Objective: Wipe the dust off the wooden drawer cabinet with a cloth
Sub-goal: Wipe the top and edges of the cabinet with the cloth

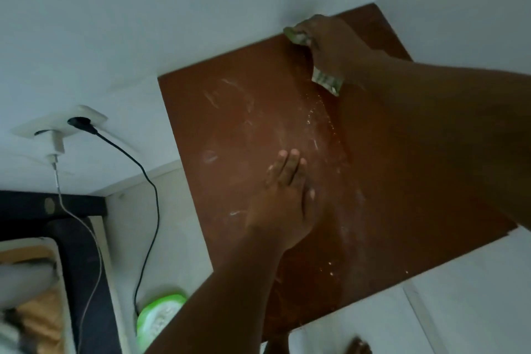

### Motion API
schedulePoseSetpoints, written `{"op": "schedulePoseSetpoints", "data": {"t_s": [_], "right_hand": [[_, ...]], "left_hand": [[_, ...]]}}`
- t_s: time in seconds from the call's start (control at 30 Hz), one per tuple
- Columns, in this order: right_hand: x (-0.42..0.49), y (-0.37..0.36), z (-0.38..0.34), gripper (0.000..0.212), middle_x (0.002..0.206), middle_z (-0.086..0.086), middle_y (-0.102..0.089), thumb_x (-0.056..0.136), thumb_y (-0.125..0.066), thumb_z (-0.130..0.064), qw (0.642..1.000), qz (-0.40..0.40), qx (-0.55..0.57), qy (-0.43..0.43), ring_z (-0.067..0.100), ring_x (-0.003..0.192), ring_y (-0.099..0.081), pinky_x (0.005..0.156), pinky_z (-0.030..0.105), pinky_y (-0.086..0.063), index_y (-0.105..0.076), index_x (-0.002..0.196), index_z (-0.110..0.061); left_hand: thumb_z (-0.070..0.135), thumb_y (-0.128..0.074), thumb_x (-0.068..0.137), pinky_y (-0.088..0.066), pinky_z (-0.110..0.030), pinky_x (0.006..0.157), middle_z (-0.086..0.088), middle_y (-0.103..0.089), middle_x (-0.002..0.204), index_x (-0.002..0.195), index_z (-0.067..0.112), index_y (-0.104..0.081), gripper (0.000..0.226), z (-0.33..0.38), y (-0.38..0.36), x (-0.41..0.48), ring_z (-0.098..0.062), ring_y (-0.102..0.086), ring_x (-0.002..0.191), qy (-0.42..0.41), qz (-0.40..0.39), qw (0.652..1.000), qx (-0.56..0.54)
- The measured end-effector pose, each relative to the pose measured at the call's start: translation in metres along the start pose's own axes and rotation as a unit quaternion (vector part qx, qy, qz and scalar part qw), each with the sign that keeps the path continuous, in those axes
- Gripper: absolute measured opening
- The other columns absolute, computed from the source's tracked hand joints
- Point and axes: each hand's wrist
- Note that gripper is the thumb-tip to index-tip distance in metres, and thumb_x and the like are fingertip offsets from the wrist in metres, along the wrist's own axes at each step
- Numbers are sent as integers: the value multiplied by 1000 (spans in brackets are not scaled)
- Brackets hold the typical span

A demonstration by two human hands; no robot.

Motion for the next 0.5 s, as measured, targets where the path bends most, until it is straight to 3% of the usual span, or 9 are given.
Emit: {"op": "schedulePoseSetpoints", "data": {"t_s": [0.07, 0.13, 0.2, 0.3, 0.5], "right_hand": [[13, -24, 6, 48, 144, 15, -51, 94, -38, -9, 997, -26, -61, 47, 35, 134, -48, 108, 44, -42, -50, 141, -10], [11, -47, 17, 57, 164, 11, -25, 100, -31, -24, 988, -39, -138, 63, 30, 153, -19, 121, 48, -22, -28, 155, -12], [3, -53, 21, 59, 167, 7, -15, 102, -28, -29, 980, -35, -177, 80, 26, 155, -9, 123, 48, -16, -16, 159, -16], [-24, -50, 27, 59, 168, 5, -11, 104, -26, -31, 970, -65, -198, 124, 23, 156, -5, 123, 47, -18, -12, 160, -17], [-138, -59, 27, 58, 169, 2, -5, 105, -17, -35, 966, -88, -191, 150, 20, 156, 2, 124, 45, -18, -8, 160, -18]], "left_hand": [[42, -23, 107, 3, -34, 125, 1, 7, 169, 161, 18, -5, 62, -2, -1, 0, -15, 18, 154, -15, 4, 1000, 6], [41, -21, 105, 2, -34, 125, 0, 3, 170, 161, 18, -8, 62, -6, -2, -1, -16, 14, 155, -27, 19, 999, 6], [41, -18, 103, 8, -33, 123, -1, 1, 169, 160, 17, -10, 62, -8, -5, -1, -16, 13, 155, -31, 30, 999, 3], [37, -22, 104, 11, -32, 120, -1, -2, 169, 160, 17, -12, 60, -7, -7, -1, -17, 10, 155, -34, 34, 999, 1], [40, -11, 98, -9, -35, 127, -1, -5, 170, 161, 17, -16, 67, -9, -5, -1, -14, 9, 155, -33, 20, 999, -9]]}}
Point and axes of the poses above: each hand's wrist, its own x-axis towards the middle knuckle, its own y-axis out of the back of the hand, z = x × y
